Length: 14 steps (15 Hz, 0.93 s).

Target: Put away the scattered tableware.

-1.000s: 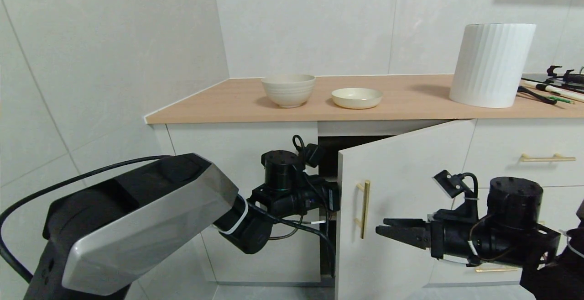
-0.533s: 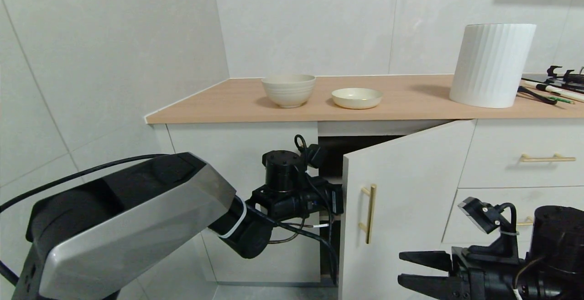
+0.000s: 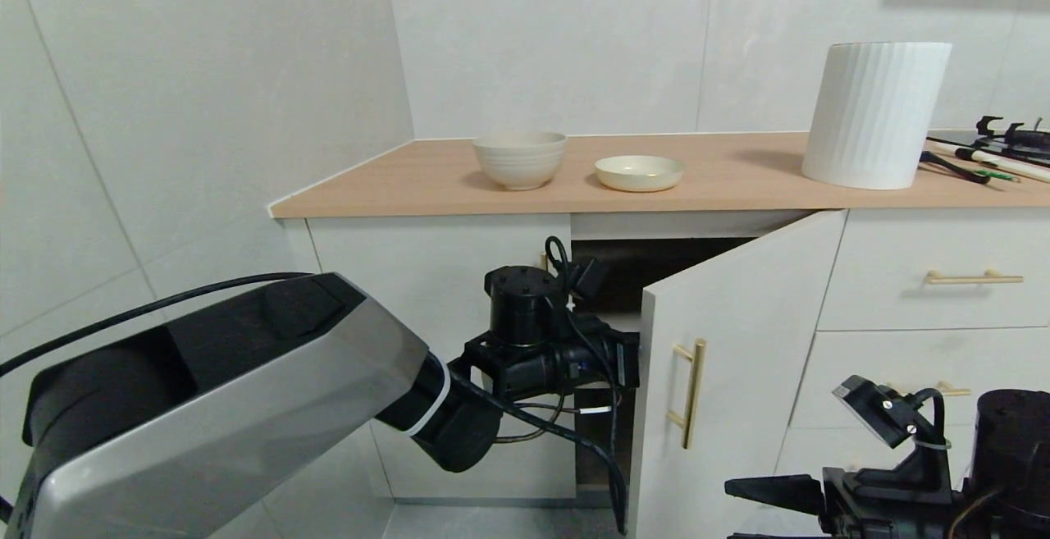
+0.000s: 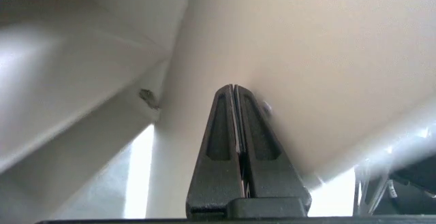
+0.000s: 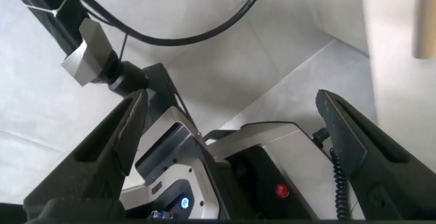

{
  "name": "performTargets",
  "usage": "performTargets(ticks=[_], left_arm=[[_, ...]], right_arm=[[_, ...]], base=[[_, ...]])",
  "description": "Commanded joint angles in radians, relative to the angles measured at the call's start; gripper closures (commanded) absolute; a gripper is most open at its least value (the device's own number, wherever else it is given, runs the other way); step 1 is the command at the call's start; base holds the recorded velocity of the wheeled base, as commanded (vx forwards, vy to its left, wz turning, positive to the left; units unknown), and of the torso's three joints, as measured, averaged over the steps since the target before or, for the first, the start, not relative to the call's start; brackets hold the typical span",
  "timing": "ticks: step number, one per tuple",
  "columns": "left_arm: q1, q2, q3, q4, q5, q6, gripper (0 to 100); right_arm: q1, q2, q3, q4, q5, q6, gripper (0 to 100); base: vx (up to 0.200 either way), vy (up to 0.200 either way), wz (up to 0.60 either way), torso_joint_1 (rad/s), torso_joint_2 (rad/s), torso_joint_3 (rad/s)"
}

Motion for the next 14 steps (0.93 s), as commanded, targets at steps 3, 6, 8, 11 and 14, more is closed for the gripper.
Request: performTargets(ticks=[3, 6, 8, 11, 14], left_arm=[[-0.003, 0.008, -0.046, 0.028, -0.003, -0.001, 100], [-0.004, 0.037, -0.09, 0.052, -0.002, -0.003, 100], [-0.009, 0.054, -0.139, 0.1, -0.002, -0.003, 100], [-0.021, 0.074, -0.264, 0.235, 0.0, -0.009, 100], [-0.032, 0.092, -0.348, 0.29, 0.001, -0.052, 100]], right_arm=[[0.003, 0.001, 0.0, -0.001, 0.001, -0.001, 0], [0.003, 0.001, 0.0, -0.001, 0.0, -0.001, 0], [0.003, 0.001, 0.0, 0.001, 0.0, -0.001, 0], [0.01, 0.001, 0.0, 0.001, 0.0, -0.001, 0], [0.01, 0.001, 0.0, 0.001, 0.0, -0.001, 0]], base=[[-0.067, 0.0, 0.0, -0.002, 0.0, 0.002], [0.0, 0.0, 0.0, 0.0, 0.0, 0.0], [0.0, 0.0, 0.0, 0.0, 0.0, 0.0], [0.0, 0.0, 0.0, 0.0, 0.0, 0.0], [-0.067, 0.0, 0.0, 0.001, 0.0, 0.001]])
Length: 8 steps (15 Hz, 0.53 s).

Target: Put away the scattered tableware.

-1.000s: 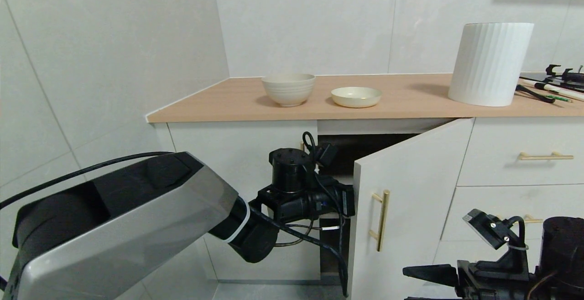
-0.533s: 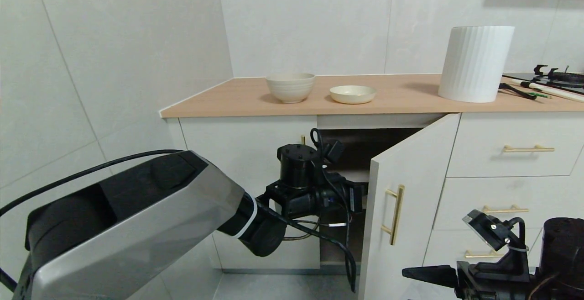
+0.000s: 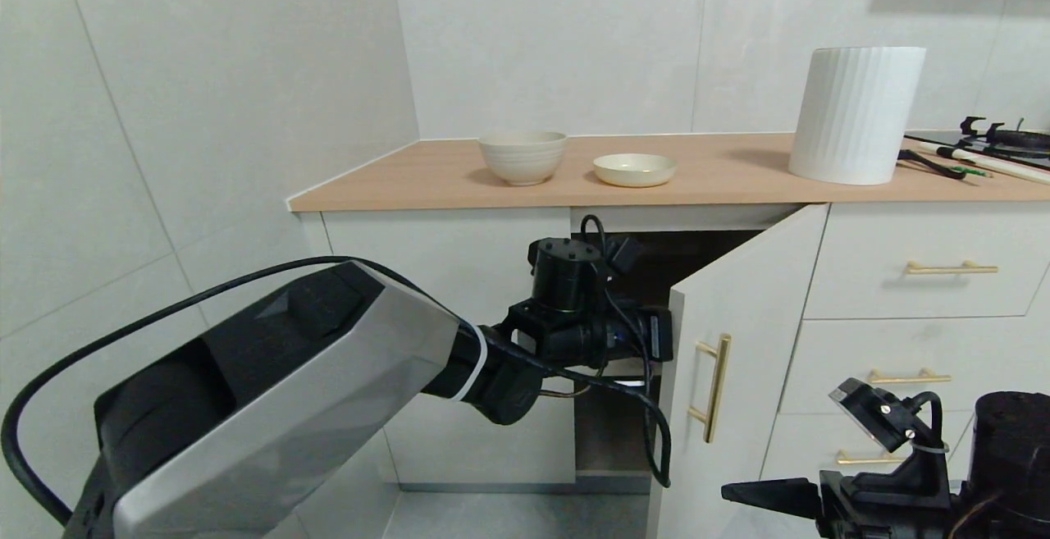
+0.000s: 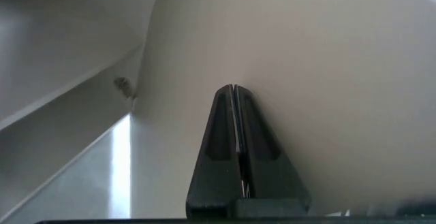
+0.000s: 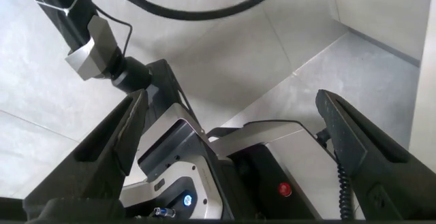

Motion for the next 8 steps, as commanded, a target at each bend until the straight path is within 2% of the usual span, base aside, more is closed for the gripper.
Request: performTargets(ticks=[1, 5, 8], left_arm=[[-0.006, 0.024, -0.05, 0.009, -0.001, -0.006, 100], [-0.021, 0.029, -0.057, 0.001, 0.007, -0.007, 100], [-0.047, -0.015, 0.015, -0.003, 0.021, -0.006, 100]], right_arm=[[0.001, 0.003, 0.0, 0.0, 0.001, 0.0, 0], [0.001, 0.001, 0.0, 0.0, 0.001, 0.0, 0], [0.002, -0.005, 0.0, 0.0, 0.001, 0.0, 0]], base=[[0.0, 0.0, 0.0, 0.0, 0.0, 0.0], [0.0, 0.0, 0.0, 0.0, 0.0, 0.0], [0.0, 0.0, 0.0, 0.0, 0.0, 0.0]])
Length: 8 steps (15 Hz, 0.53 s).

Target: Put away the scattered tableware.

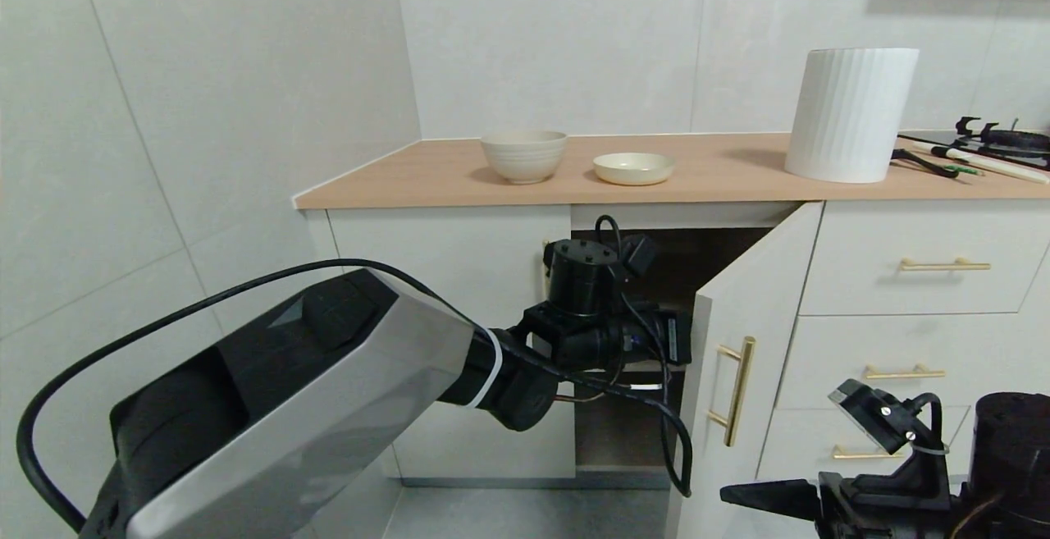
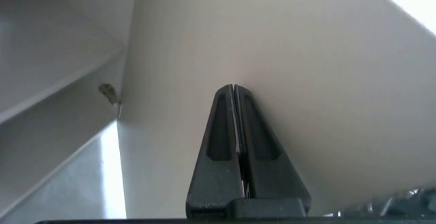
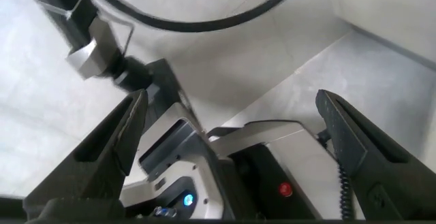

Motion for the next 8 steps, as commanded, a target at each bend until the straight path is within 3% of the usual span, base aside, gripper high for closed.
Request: performTargets(ticks=[1, 3, 5, 8], left_arm=[[-0.02, -0.04, 0.068, -0.007, -0.001, 0.003, 100], [-0.027, -0.053, 0.14, -0.081, -0.001, 0.003, 100], [-0.046, -0.05, 0.137, -0.096, -0.005, 0.004, 100], [-0.193, -0.047, -0.05, 0.117, -0.005, 0.014, 100]], right_arm=[[0.003, -0.007, 0.0, 0.0, 0.001, 0.0, 0], [0.014, -0.027, 0.0, 0.003, 0.001, 0.001, 0], [0.035, -0.057, 0.0, 0.023, 0.001, 0.001, 0], [0.118, -0.177, 0.0, 0.109, 0.001, 0.001, 0]], base=[[0.0, 0.0, 0.0, 0.0, 0.0, 0.0], [0.0, 0.0, 0.0, 0.0, 0.0, 0.0], [0.0, 0.0, 0.0, 0.0, 0.0, 0.0], [0.0, 0.0, 0.0, 0.0, 0.0, 0.0]])
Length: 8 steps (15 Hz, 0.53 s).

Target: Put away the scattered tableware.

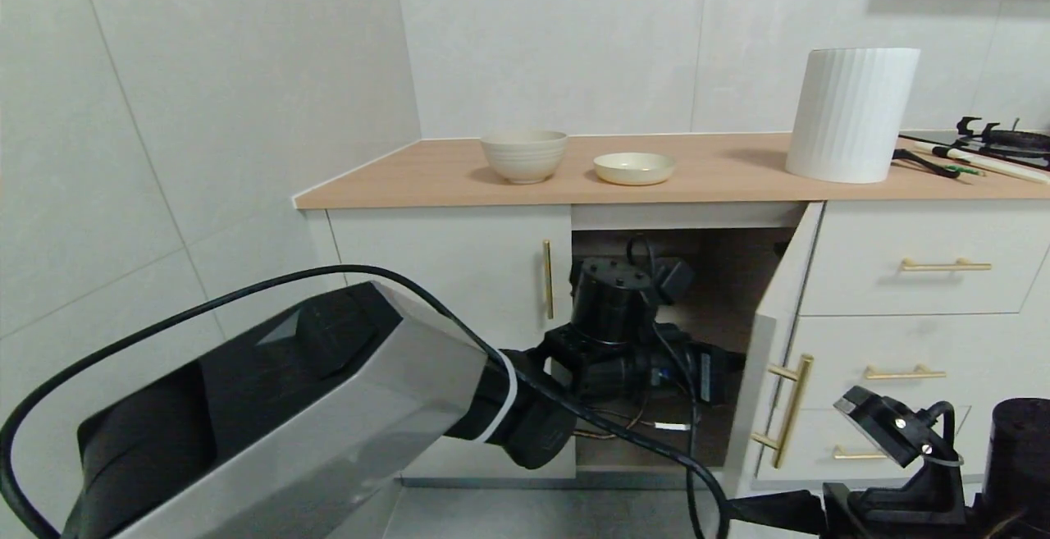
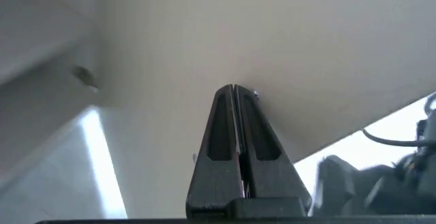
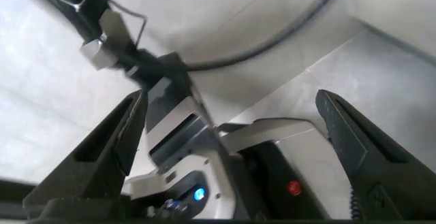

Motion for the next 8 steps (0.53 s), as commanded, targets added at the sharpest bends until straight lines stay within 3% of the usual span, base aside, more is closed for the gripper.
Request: performTargets(ticks=[1, 2, 4, 7, 8], left_arm=[[-0.117, -0.014, -0.116, 0.1, -0.003, 0.019, 100], [-0.131, -0.048, -0.088, 0.103, -0.001, 0.039, 100], [-0.124, -0.137, 0.024, 0.098, 0.003, 0.034, 100], [-0.045, -0.254, 0.146, 0.1, 0.016, 0.036, 100], [0.029, -0.334, 0.202, 0.111, 0.017, 0.044, 100]], right_arm=[[0.073, -0.132, 0.0, 0.054, -0.001, 0.002, 0], [0.082, -0.176, 0.0, 0.08, -0.002, 0.0, 0], [0.085, -0.207, 0.0, 0.097, -0.005, -0.001, 0], [0.093, -0.178, -0.018, 0.097, -0.07, -0.005, 0], [0.102, -0.097, -0.086, 0.099, -0.191, -0.008, 0]], base=[[0.0, 0.0, 0.0, 0.0, 0.0, 0.0], [0.0, 0.0, 0.0, 0.0, 0.0, 0.0], [0.0, 0.0, 0.0, 0.0, 0.0, 0.0], [0.0, 0.0, 0.0, 0.0, 0.0, 0.0], [0.0, 0.0, 0.0, 0.0, 0.0, 0.0]])
